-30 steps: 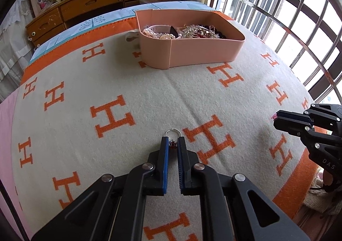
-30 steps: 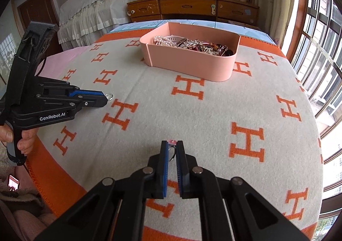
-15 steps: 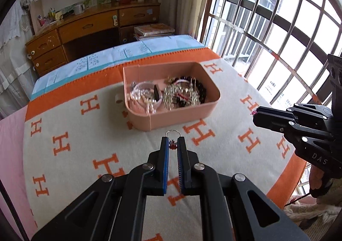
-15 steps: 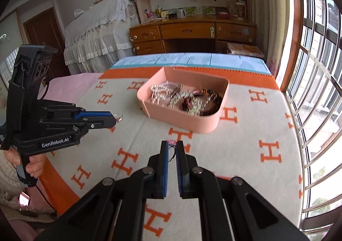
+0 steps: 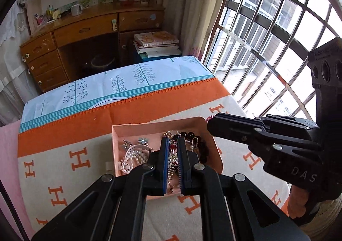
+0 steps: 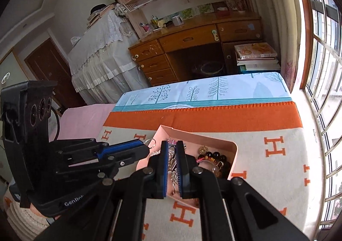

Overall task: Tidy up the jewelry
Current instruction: 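Carry both rings into the pink box and open both tools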

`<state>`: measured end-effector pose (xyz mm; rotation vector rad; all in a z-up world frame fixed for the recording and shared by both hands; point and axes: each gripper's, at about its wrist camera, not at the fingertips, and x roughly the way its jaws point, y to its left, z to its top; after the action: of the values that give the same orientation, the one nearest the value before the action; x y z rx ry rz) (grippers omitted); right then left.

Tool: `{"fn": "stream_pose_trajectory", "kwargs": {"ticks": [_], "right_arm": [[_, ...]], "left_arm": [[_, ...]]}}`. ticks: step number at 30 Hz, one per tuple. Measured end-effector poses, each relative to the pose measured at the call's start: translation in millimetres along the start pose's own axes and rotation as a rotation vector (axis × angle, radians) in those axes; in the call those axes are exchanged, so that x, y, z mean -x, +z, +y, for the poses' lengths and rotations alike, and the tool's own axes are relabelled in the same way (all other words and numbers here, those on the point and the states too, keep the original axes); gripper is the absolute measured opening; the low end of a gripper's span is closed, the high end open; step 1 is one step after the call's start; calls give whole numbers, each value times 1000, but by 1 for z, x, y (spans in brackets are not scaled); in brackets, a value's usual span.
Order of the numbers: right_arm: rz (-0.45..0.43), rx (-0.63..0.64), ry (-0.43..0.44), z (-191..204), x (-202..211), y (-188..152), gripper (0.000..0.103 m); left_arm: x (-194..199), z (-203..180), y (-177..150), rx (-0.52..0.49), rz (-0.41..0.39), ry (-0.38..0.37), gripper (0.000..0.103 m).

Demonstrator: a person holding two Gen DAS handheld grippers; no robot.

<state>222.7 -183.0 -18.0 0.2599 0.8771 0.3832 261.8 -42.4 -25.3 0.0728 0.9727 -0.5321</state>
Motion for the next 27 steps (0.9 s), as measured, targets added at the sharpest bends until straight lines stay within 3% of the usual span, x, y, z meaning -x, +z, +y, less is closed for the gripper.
{"fn": "stream_pose_trajectory", "kwargs": {"ticks": [6,10,13,17,27], "right_arm": [[66,-44,-5,-14,-36,6,8],[100,-93,7,-25,-51,6,19],[102,-104,17,-28,-52,5,20],[89,-109,17,-29,-45,3,20],[54,-85,-4,-13,-14,-4,20]], "left_arm": [[-30,12,6,40,36,-2,8],[-39,22,5,69,45,8,15],[-41,27,4,84,45,24,29],[-36,33,2,102,28,52,55],[11,25,-8,91,-52,113,86]]}}
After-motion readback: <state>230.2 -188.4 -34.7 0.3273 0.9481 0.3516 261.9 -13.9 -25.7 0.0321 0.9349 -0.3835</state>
